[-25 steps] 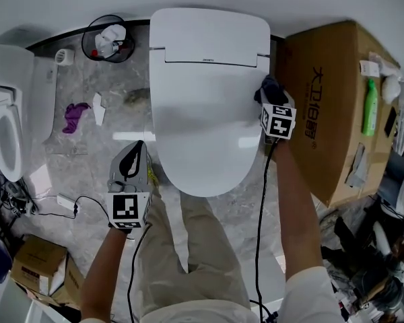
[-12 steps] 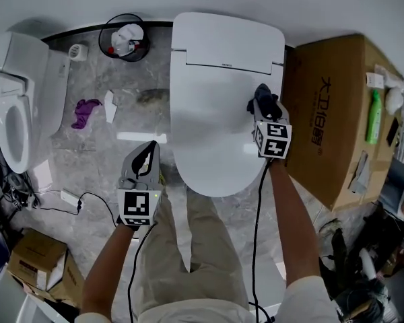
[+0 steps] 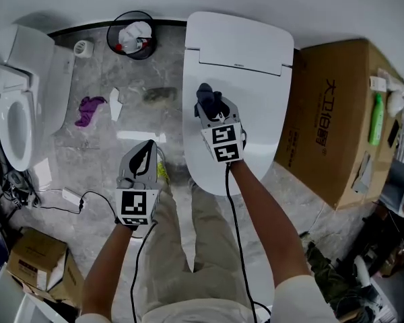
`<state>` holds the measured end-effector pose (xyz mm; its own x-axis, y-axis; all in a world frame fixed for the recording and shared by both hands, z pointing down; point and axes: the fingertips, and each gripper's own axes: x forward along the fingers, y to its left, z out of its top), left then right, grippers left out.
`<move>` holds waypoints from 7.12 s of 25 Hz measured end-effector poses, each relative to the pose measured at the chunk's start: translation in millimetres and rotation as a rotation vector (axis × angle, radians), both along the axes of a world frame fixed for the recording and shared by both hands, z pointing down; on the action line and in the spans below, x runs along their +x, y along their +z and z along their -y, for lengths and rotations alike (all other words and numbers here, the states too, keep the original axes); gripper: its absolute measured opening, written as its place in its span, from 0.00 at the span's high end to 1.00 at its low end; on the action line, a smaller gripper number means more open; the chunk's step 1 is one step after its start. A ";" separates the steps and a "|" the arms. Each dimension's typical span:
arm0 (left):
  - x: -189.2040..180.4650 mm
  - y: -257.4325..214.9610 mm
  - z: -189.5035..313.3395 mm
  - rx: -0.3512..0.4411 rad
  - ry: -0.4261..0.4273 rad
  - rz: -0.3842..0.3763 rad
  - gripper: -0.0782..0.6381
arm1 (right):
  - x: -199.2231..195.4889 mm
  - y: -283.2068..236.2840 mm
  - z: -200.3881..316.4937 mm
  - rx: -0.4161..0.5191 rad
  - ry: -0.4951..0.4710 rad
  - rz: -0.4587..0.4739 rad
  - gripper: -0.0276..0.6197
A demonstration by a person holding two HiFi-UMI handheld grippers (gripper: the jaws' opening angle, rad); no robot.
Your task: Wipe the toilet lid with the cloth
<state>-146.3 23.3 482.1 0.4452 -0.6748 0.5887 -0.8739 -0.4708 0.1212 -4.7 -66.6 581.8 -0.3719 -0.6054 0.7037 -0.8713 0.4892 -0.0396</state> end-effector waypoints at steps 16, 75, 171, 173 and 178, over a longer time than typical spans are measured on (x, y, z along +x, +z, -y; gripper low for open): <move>-39.2 12.7 -10.5 -0.030 -0.031 0.020 0.89 | -52.9 41.8 5.5 -0.081 -0.092 -0.087 0.69; 44.1 17.4 -31.2 -0.075 0.148 0.028 0.89 | 166.4 50.6 -32.7 -0.184 0.135 -0.266 0.67; -2.8 38.0 -54.4 -0.189 0.013 0.064 0.89 | -79.2 42.2 -108.2 -0.223 -0.032 0.054 0.68; -0.5 38.3 -55.1 -0.191 0.020 0.064 0.89 | -77.9 47.1 -108.9 -0.232 -0.030 0.043 0.68; 7.7 40.7 -56.5 -0.202 0.030 0.060 0.89 | -71.5 51.2 -108.9 -0.230 -0.033 0.029 0.68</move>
